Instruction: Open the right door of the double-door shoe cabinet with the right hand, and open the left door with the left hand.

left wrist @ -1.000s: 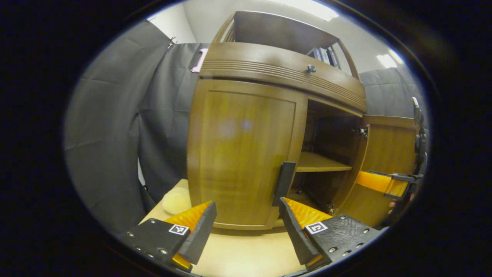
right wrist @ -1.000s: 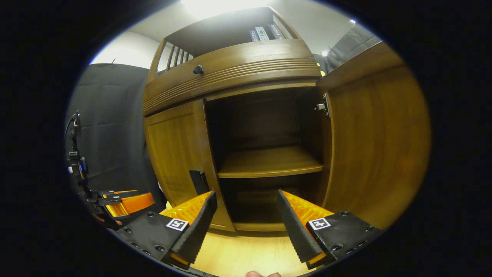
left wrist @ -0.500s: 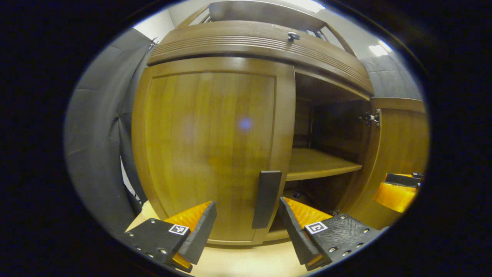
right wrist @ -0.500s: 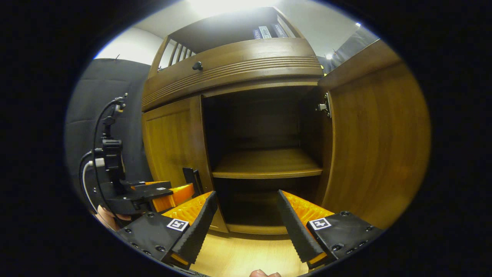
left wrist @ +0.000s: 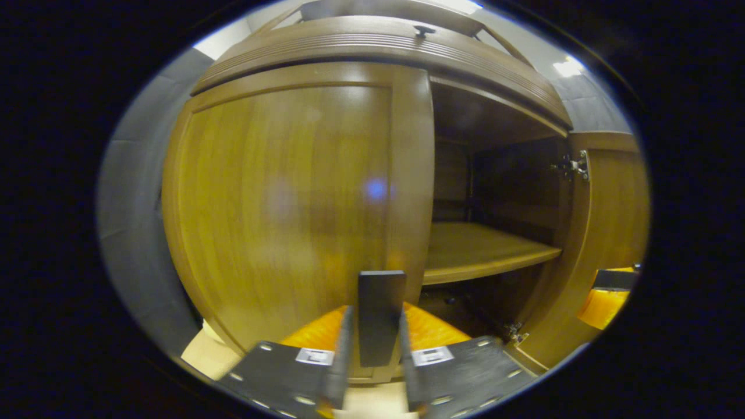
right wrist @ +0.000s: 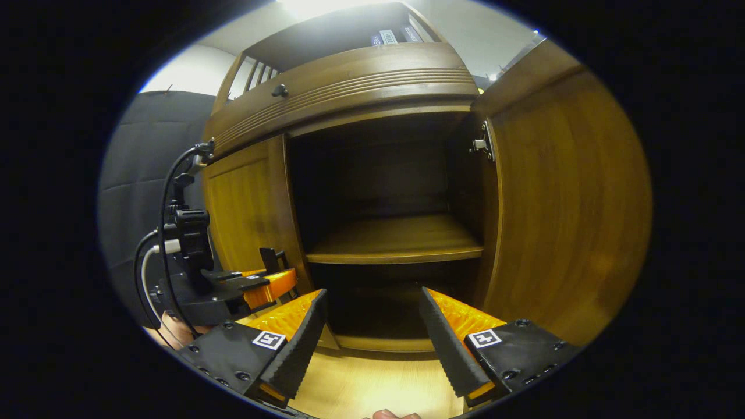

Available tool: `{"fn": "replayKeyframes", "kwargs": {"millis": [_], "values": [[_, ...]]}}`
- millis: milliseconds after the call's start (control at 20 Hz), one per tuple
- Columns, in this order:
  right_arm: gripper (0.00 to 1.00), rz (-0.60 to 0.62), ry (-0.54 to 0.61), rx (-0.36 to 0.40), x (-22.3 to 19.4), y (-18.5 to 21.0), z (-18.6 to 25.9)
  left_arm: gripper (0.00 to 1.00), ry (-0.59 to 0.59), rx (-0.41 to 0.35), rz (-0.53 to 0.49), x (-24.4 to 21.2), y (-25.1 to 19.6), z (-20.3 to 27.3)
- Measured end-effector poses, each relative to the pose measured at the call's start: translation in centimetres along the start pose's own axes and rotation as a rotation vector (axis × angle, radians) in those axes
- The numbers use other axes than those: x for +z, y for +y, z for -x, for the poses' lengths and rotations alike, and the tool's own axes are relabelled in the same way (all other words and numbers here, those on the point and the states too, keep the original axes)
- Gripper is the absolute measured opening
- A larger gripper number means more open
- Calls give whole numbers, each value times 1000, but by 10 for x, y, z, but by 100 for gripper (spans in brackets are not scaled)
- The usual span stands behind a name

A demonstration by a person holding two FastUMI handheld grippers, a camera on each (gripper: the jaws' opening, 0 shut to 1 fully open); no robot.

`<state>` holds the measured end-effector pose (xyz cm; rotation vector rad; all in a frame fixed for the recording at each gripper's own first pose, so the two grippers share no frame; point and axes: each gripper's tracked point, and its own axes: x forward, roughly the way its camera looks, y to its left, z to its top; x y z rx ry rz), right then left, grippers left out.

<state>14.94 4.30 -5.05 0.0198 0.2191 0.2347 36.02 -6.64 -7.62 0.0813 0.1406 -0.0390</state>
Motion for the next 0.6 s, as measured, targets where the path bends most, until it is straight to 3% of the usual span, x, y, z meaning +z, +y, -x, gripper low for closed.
{"fn": "replayKeyframes", "kwargs": {"millis": [300, 400, 600], "values": [[93, -2, 20, -13, -4, -7, -7, 10, -16, 2, 24, 0, -6, -9], [93, -3, 30, -7, -7, -5, -8, 5, -12, 2, 43, -1, -7, -5], [93, -3, 27, 10, -6, 1, -5, 4, -12, -11, 35, -2, -4, -6]]}}
